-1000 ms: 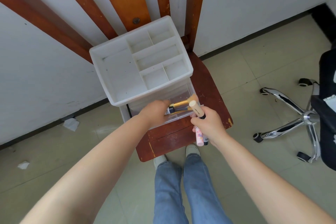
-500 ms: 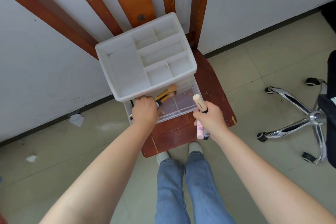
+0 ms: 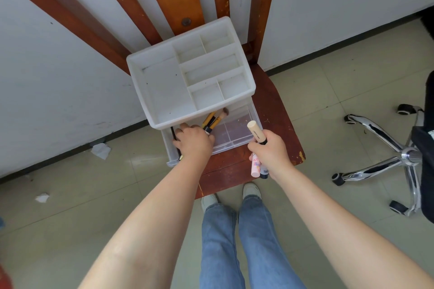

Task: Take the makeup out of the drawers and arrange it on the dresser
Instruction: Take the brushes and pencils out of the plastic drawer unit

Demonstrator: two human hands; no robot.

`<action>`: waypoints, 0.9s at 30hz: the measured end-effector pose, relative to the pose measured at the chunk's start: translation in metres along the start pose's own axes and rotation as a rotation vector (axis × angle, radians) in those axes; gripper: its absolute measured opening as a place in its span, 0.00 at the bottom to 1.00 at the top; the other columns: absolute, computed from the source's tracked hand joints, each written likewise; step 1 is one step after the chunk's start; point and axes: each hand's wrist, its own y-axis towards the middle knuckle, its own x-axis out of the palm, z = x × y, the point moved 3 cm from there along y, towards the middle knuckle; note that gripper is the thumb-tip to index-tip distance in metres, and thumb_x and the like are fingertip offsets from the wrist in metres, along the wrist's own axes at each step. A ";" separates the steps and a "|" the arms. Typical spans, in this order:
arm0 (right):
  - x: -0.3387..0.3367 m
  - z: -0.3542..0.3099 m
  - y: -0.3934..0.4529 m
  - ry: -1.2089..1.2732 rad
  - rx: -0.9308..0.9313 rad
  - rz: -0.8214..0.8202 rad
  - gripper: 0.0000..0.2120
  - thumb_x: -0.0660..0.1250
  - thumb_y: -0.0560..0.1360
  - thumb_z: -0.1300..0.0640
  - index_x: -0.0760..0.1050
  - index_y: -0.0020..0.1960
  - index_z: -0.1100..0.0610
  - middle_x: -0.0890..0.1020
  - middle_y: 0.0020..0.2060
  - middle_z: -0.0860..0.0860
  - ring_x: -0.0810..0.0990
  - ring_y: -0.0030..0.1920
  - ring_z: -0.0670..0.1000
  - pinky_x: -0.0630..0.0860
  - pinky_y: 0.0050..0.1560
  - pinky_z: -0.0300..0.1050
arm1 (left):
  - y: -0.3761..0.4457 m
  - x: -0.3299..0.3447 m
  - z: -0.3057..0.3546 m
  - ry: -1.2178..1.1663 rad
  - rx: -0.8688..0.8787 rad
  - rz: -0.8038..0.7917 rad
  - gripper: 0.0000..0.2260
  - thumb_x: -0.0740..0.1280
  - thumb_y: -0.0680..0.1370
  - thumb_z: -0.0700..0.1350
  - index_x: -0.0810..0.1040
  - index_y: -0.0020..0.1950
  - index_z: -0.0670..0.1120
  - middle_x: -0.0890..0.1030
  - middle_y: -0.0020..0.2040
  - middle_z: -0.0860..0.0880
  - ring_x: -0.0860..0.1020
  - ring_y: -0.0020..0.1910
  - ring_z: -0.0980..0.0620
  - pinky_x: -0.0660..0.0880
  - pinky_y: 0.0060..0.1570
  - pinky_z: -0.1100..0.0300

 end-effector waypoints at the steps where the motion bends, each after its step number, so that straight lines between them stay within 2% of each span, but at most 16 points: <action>1: 0.000 0.000 0.000 -0.002 0.000 -0.001 0.14 0.62 0.71 0.67 0.65 0.32 0.52 0.70 0.32 0.53 0.73 0.38 0.56 0.69 0.40 0.45 | -0.001 0.000 0.000 0.009 0.036 0.001 0.18 0.60 0.78 0.48 0.70 0.63 0.37 0.66 0.64 0.38 0.63 0.65 0.39 0.61 0.67 0.43; 6: 0.001 0.000 0.001 0.018 0.010 0.004 0.14 0.62 0.71 0.68 0.65 0.32 0.53 0.69 0.31 0.52 0.73 0.38 0.56 0.69 0.39 0.44 | 0.002 -0.003 -0.004 -0.007 0.157 -0.024 0.17 0.61 0.77 0.48 0.72 0.59 0.37 0.69 0.61 0.39 0.67 0.61 0.40 0.68 0.60 0.48; 9: 0.000 0.000 0.002 0.021 0.013 0.000 0.14 0.62 0.71 0.68 0.65 0.32 0.53 0.69 0.31 0.52 0.72 0.38 0.56 0.69 0.40 0.46 | -0.001 -0.005 0.000 0.070 0.226 -0.026 0.16 0.60 0.77 0.49 0.72 0.59 0.39 0.71 0.59 0.42 0.69 0.60 0.42 0.59 0.68 0.42; 11: 0.000 -0.001 0.003 0.021 0.013 -0.002 0.14 0.62 0.71 0.68 0.65 0.32 0.53 0.68 0.31 0.52 0.72 0.38 0.56 0.69 0.41 0.46 | -0.001 -0.006 0.002 0.087 0.200 -0.060 0.14 0.59 0.77 0.49 0.73 0.55 0.41 0.72 0.56 0.43 0.71 0.59 0.42 0.49 0.69 0.36; 12: 0.000 -0.001 0.002 0.020 0.015 -0.002 0.15 0.62 0.71 0.68 0.65 0.32 0.53 0.68 0.30 0.51 0.73 0.39 0.56 0.69 0.41 0.46 | 0.000 -0.006 0.000 0.048 0.165 -0.096 0.12 0.59 0.77 0.49 0.72 0.52 0.41 0.73 0.54 0.43 0.72 0.58 0.42 0.48 0.70 0.35; 14: 0.001 -0.001 0.003 0.022 0.017 0.001 0.15 0.62 0.71 0.68 0.65 0.32 0.53 0.68 0.30 0.51 0.73 0.38 0.56 0.69 0.40 0.45 | 0.005 -0.005 -0.004 -0.067 0.113 -0.129 0.09 0.59 0.77 0.48 0.70 0.49 0.41 0.73 0.54 0.42 0.73 0.56 0.41 0.53 0.70 0.37; 17: 0.000 -0.003 0.004 0.027 0.017 0.011 0.15 0.62 0.71 0.68 0.65 0.32 0.52 0.69 0.30 0.51 0.73 0.38 0.57 0.69 0.37 0.43 | 0.005 -0.005 -0.001 -0.086 0.171 -0.098 0.13 0.60 0.77 0.47 0.72 0.55 0.40 0.73 0.56 0.40 0.74 0.54 0.40 0.64 0.65 0.45; 20: 0.000 -0.003 0.004 0.019 0.016 0.002 0.15 0.62 0.71 0.67 0.65 0.33 0.51 0.69 0.31 0.51 0.74 0.39 0.57 0.70 0.37 0.42 | -0.002 -0.004 0.005 -0.027 0.323 -0.095 0.14 0.62 0.76 0.46 0.71 0.57 0.38 0.73 0.56 0.40 0.73 0.54 0.40 0.69 0.52 0.53; 23: 0.000 -0.004 0.002 0.013 0.023 -0.005 0.15 0.62 0.72 0.67 0.65 0.33 0.51 0.70 0.31 0.50 0.74 0.40 0.56 0.71 0.38 0.42 | -0.002 -0.005 0.007 0.019 0.405 -0.069 0.14 0.64 0.76 0.45 0.72 0.57 0.38 0.73 0.56 0.40 0.72 0.55 0.42 0.71 0.49 0.53; 27: -0.001 -0.006 0.003 0.009 0.023 -0.010 0.15 0.62 0.72 0.67 0.65 0.33 0.51 0.69 0.31 0.50 0.73 0.38 0.54 0.69 0.34 0.39 | 0.004 -0.008 0.003 0.130 0.339 0.031 0.14 0.62 0.78 0.45 0.71 0.60 0.39 0.73 0.58 0.39 0.71 0.58 0.41 0.73 0.51 0.51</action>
